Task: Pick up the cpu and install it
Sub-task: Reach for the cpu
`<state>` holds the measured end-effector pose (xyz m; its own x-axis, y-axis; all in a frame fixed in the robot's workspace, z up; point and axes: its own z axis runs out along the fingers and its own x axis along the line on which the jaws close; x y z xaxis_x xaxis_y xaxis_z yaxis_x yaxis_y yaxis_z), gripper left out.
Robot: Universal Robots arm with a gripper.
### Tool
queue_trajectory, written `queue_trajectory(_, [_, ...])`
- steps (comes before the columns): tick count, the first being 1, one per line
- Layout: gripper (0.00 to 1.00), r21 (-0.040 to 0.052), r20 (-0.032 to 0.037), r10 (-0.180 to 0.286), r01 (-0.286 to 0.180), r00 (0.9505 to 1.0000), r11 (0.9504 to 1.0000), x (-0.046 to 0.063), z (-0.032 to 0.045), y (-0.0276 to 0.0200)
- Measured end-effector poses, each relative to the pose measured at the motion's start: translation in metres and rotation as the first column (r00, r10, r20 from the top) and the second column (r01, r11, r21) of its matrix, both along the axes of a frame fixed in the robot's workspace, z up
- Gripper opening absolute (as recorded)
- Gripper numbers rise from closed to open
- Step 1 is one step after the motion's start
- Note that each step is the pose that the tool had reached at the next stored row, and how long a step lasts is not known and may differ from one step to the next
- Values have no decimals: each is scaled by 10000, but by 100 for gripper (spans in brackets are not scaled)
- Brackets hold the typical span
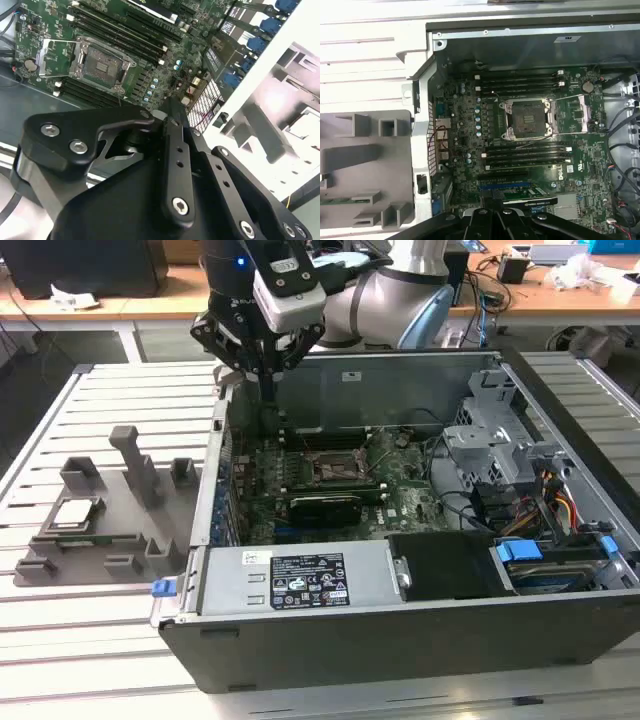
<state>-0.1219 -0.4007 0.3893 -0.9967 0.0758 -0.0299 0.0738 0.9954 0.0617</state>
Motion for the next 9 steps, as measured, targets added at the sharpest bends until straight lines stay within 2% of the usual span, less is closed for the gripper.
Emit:
queue_trajectory(2, [11, 0, 0, 1, -1, 10000, 10000, -15, 0, -2])
queue_trajectory(7, [11, 0, 0, 1, -1, 10000, 10000, -153, 0, -1])
queue_trajectory(9, [11, 0, 0, -1, 1, 10000, 10000, -288, 0, 0])
